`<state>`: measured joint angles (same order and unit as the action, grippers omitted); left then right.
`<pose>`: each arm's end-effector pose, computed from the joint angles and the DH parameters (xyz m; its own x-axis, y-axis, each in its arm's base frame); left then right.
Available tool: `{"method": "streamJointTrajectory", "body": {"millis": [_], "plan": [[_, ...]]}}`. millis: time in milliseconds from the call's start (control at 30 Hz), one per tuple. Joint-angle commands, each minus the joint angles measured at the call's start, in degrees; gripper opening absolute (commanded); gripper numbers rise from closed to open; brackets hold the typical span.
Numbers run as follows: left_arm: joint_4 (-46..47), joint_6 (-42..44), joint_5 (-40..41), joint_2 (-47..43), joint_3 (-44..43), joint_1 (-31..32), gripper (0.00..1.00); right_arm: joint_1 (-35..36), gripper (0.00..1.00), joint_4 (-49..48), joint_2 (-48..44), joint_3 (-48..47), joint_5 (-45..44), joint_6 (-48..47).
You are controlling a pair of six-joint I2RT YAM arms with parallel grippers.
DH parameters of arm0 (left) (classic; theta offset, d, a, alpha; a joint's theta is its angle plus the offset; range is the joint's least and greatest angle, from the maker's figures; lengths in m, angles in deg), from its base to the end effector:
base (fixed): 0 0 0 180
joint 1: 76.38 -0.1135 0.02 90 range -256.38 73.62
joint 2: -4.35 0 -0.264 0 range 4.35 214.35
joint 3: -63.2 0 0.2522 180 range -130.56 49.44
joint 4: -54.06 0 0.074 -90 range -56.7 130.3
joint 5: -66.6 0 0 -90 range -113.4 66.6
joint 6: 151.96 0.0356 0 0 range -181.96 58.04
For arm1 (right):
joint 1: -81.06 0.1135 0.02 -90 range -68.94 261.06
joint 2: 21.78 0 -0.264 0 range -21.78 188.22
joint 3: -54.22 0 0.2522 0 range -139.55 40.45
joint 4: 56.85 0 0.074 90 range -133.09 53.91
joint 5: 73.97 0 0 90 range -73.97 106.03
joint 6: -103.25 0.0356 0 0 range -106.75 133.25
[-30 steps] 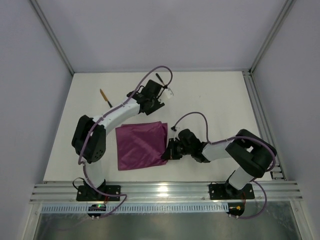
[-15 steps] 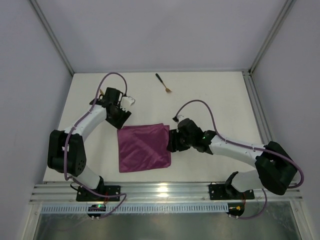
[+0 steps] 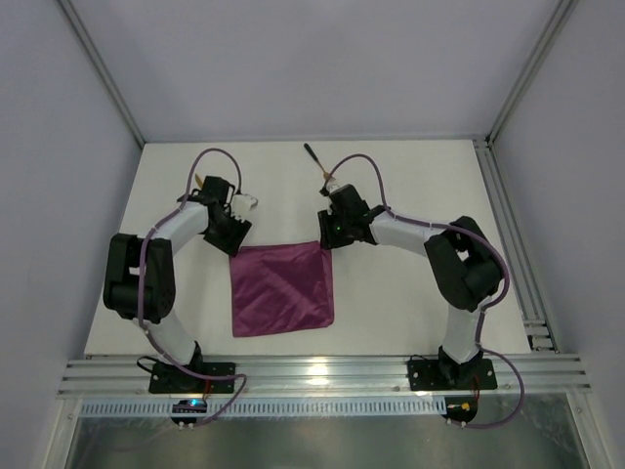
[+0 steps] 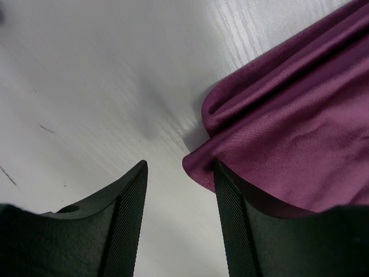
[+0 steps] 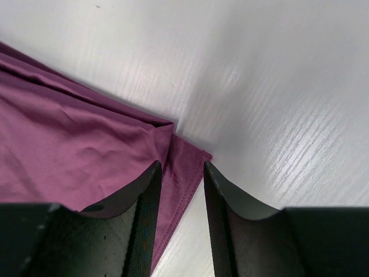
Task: Fold the napkin into a case and place the utensils inside
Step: Smooth out the lower triangle-folded napkin at the center of the board.
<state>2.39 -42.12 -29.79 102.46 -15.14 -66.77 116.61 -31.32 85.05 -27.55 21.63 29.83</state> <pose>0.3241 -0.0589 0.1859 -0.8110 0.4794 -0.3352 0.5061 0.8624 0.0088 0.3188 0.2321 0.1748 -0.7820 -0.2098 -0.5870 -0.4235 0.8697 0.2534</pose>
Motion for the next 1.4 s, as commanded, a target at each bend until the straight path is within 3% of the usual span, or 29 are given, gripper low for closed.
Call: {"method": "streamJointTrajectory", "body": {"millis": [0, 233, 367, 467, 600, 800, 1067, 1367], "plan": [[2.9, -0.4, 0.8, 1.8, 0.2, -0.5, 0.5, 0.3, 0.4, 0.5, -0.7, -2.4, 1.0, -1.9], [3.0, 0.6, -1.7, 3.6, 0.2, -0.5, 0.45, -2.2, 0.32, -2.5, -1.0, 2.4, 1.9, 0.7], [3.3, 0.8, -3.4, 5.3, -0.2, -0.6, 0.34, -2.3, 0.28, -2.9, 0.9, 2.4, 3.0, 1.8], [3.8, 1.6, -5.2, 5.7, -0.5, -0.6, 0.15, -2.2, 0.27, -3.5, 1.9, 2.5, 3.4, 2.1], [4.5, 2.9, -6.7, 5.5, -1.1, -0.5, 0.01, -2.3, 0.2, -3.9, 4.3, 1.0, 4.4, 2.3], [6.2, 5.4, -7.0, 4.2, -1.4, 0.1, 0.0, -2.9, 0.04, -4.1, 6.3, -0.8, 3.7, 2.8], [7.1, 6.7, -6.5, 4.1, -3.4, 2.1, 0.0, -4.6, 0.04, -3.6, 7.3, -3.8, 3.9, 1.9], [7.1, 6.8, -5.7, 4.4, -2.9, 2.1, 0.03, -4.6, 0.26, 0.0, -0.6, -3.4, -1.3, -1.6]]}}
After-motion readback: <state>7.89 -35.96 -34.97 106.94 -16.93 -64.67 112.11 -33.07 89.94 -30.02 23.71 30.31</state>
